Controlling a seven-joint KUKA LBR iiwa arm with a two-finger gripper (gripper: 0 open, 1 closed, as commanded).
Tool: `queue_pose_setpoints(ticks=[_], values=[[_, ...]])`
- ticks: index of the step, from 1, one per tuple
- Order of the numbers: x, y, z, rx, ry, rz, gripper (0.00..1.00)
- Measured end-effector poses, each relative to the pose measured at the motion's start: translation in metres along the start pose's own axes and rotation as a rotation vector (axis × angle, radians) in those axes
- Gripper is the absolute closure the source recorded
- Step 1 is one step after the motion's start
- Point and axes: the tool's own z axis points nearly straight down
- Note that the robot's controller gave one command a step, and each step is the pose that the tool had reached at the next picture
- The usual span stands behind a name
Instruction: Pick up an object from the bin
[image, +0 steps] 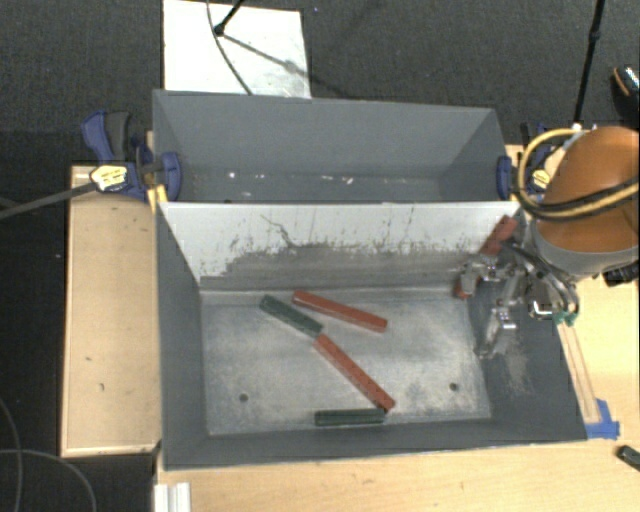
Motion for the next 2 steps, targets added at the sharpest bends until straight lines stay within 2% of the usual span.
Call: queue_pose_setpoints(ticks=[1,2], values=[[-0.031,0.103,0.111,-0.002,-0.002,-0.345,0.00],[-0.027,0.180,0.076,-0.003,-0.012,-0.415,0.00]])
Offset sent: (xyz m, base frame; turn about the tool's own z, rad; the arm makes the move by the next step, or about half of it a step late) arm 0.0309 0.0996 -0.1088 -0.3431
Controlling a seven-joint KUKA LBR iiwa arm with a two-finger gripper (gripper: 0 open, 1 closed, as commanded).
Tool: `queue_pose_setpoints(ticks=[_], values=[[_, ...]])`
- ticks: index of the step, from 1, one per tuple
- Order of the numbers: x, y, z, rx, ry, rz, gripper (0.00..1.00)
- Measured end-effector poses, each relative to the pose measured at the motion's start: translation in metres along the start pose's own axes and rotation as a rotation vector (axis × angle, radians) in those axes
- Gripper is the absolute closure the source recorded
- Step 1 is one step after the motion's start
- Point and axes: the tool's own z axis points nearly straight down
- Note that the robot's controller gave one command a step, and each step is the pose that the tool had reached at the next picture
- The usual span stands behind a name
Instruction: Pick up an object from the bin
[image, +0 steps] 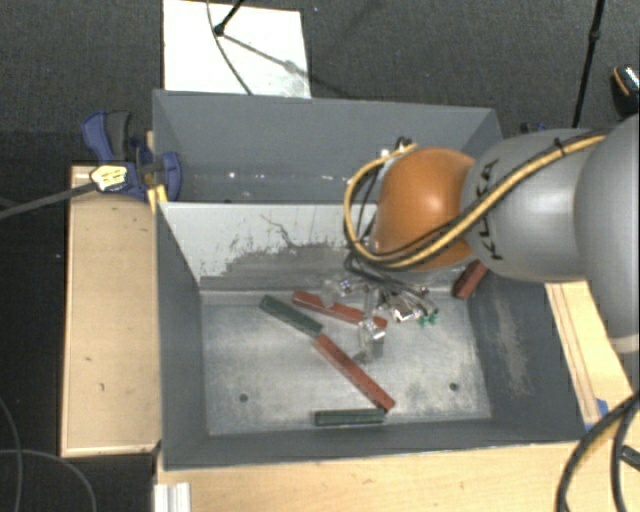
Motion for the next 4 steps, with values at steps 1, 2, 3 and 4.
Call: queue_pose_setpoints(ticks=[1,2,3,4], values=[[0.001,0.071,-0.001,-0.002,0.007,0.093,0.00],[0.024,0.022,0.032,0.004,0.009,0.285,0.00],[0.051,0.034,0.032,0.004,0.007,0.421,0.00],[0.051,0.034,0.032,0.004,0.007,0.418,1.00]])
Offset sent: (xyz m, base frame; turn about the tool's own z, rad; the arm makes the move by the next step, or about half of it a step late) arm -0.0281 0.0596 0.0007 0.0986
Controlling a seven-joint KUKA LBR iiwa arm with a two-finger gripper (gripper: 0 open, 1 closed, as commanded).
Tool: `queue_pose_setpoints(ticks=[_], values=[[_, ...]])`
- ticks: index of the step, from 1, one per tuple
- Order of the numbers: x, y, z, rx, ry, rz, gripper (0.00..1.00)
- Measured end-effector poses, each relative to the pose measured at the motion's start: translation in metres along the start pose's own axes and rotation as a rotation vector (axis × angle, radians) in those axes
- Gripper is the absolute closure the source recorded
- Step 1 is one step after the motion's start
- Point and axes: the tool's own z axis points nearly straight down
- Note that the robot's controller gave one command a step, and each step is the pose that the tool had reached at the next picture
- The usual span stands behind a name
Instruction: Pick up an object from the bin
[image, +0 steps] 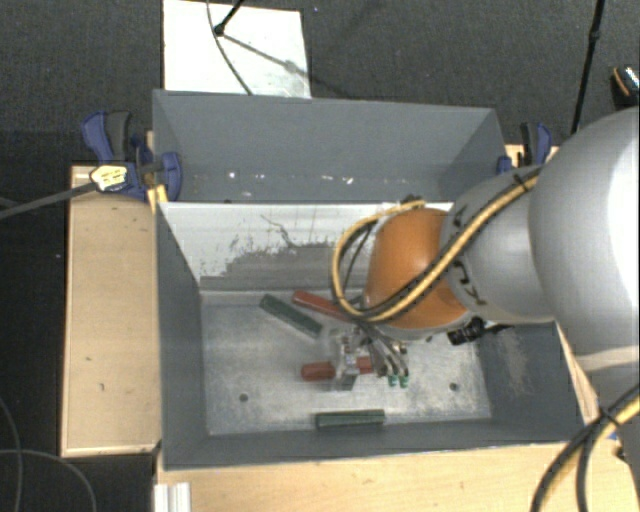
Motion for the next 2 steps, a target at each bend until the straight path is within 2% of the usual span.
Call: queue_pose_setpoints(ticks=[1,2], values=[[-0.002,0.000,-0.097,-0.001,-0.009,-0.006,1.00],[-0.004,0.000,-0.113,0.000,-0.004,-0.011,1.00]])
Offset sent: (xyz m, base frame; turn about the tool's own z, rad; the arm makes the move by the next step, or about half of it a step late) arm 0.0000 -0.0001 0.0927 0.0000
